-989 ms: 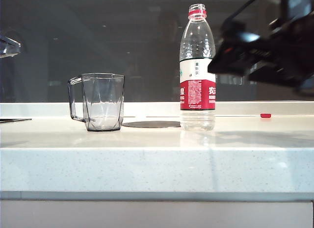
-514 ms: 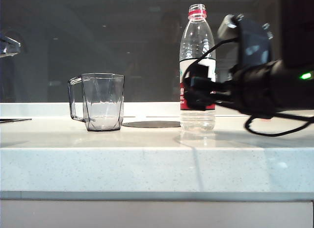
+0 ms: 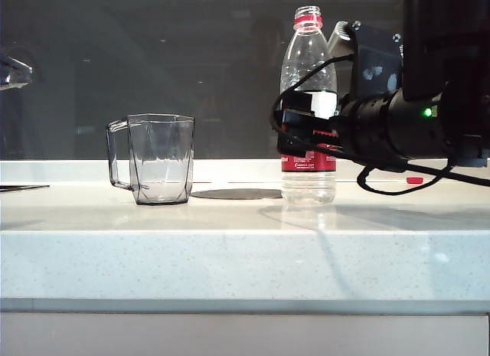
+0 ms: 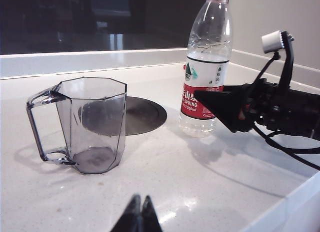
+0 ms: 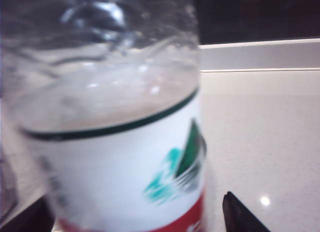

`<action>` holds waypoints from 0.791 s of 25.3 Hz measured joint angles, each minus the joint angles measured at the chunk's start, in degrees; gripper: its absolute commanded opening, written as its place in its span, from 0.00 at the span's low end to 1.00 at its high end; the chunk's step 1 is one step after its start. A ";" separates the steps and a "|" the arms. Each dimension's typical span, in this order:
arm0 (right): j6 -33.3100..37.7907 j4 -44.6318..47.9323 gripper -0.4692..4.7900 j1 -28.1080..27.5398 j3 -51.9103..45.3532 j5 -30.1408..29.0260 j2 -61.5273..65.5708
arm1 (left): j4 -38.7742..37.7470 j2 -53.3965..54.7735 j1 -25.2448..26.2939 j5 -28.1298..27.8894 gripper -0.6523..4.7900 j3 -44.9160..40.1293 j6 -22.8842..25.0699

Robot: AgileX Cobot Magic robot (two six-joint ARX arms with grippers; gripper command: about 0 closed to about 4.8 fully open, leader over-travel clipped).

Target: Pick up the mineral water bottle on the table and pour water into the mug until it's half full.

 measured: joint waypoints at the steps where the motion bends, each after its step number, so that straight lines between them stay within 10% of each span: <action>1: 0.00 -0.09 1.00 -0.20 0.37 -0.02 0.26 | 0.00 0.02 0.00 0.00 0.11 0.00 0.02; 20: -0.04 -4.87 1.00 -1.07 6.01 -1.05 0.68 | -0.02 0.04 0.00 0.00 0.11 0.00 0.02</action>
